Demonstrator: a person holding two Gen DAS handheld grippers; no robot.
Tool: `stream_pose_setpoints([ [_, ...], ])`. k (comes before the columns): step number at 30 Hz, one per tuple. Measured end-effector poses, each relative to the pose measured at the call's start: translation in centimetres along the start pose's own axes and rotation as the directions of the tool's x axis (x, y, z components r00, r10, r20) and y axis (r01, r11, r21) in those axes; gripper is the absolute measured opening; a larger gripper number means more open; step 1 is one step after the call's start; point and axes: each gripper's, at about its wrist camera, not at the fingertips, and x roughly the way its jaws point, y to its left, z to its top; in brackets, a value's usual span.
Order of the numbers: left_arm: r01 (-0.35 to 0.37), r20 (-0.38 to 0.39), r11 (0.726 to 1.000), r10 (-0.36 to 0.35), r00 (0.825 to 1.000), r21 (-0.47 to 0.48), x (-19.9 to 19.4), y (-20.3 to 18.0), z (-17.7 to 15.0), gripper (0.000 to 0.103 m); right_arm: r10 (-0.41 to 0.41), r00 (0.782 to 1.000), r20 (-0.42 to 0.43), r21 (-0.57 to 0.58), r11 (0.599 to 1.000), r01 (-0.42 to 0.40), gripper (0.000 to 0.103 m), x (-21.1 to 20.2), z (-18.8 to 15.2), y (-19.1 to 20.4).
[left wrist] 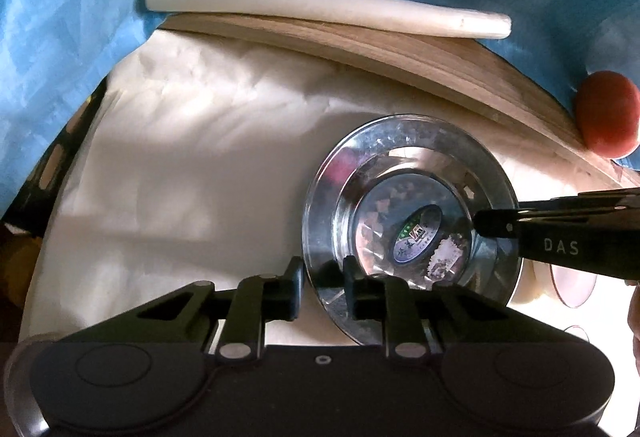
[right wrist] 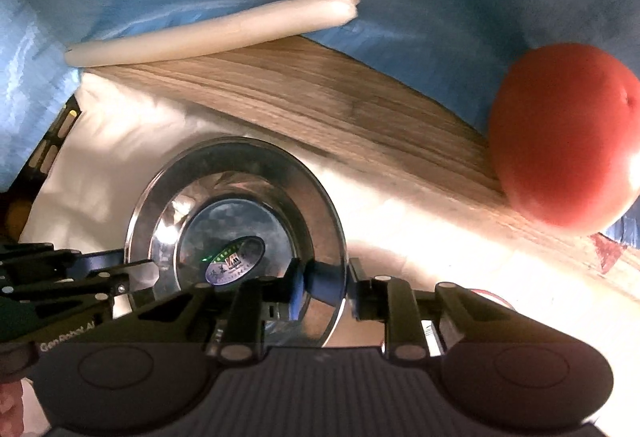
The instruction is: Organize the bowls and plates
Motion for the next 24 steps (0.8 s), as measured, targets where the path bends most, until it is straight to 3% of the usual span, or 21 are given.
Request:
stream_pose_setpoints([
  [24, -0.022, 0.041, 0.998, 0.024, 0.999, -0.051, -1.5, 0.7, -1.3, 0.020, 0.000, 0.999, 0.054, -0.042, 0.999, 0.003, 0.023, -3.0, -1.0, 2.8],
])
